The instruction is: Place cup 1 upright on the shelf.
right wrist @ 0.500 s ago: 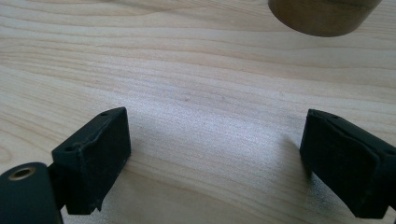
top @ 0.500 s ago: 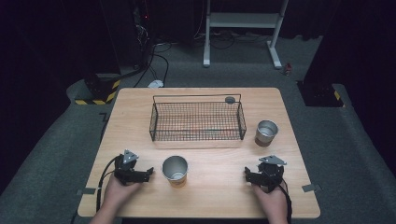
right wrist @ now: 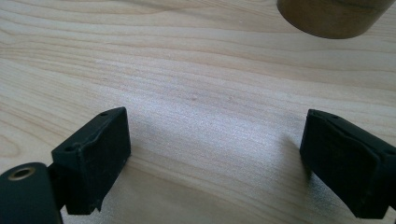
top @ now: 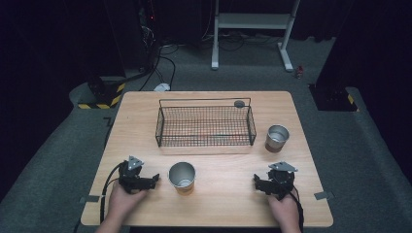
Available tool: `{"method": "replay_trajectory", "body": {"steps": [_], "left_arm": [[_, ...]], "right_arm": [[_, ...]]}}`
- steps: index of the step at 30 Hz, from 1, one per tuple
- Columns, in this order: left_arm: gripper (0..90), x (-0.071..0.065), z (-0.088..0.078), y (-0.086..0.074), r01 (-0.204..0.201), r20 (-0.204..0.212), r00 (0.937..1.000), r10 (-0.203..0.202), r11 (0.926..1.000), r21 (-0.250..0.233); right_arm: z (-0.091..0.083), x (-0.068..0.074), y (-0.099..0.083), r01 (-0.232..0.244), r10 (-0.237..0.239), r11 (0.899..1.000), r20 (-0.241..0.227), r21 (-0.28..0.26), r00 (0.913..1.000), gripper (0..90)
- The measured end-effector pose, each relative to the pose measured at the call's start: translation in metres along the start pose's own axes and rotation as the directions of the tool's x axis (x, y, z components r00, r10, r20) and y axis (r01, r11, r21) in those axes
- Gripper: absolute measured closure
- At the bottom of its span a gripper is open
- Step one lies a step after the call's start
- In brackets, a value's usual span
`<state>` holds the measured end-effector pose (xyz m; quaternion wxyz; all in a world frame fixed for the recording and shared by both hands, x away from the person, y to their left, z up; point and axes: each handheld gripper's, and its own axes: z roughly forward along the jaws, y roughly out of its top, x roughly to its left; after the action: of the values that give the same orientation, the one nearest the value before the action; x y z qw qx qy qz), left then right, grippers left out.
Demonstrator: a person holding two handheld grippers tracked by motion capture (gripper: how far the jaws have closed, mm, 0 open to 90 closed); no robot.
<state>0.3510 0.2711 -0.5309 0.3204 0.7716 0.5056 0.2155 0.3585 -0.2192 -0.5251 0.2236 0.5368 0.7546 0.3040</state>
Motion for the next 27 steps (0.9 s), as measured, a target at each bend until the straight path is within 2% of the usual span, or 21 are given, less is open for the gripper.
{"method": "replay_trajectory", "body": {"steps": [10, 16, 22, 27], "left_arm": [[0.3, 0.001, 0.0, 0.0, 0.001, 0.005, 1.0, -0.001, 1.0, 0.006], [0.0, 0.002, -0.001, 0.001, 0.0, -0.006, 1.0, 0.0, 0.9999, 0.014], [0.0, 0.003, -0.006, 0.001, 0.002, 0.011, 0.9999, -0.002, 0.9999, -0.012], [0.0, 0.001, -0.017, 0.002, 0.0, 0.058, 0.9983, 0.004, 0.9973, -0.074]], "right_arm": [[0.0, 0.0, 0.0, 0.004, -0.004, 1.0, 0.0, -0.001, 1.0, 8.4], [0.0, 0.0, 0.0, 0.001, -0.001, 1.0, 0.0, 0.0, 1.0, 8.4], [0.0, 0.0, 0.0, 0.001, -0.001, 1.0, 0.0, 0.0, 1.0, 8.4], [0.0, 0.0, 0.0, 0.004, -0.004, 1.0, 0.0, -0.001, 1.0, 8.4]]}}
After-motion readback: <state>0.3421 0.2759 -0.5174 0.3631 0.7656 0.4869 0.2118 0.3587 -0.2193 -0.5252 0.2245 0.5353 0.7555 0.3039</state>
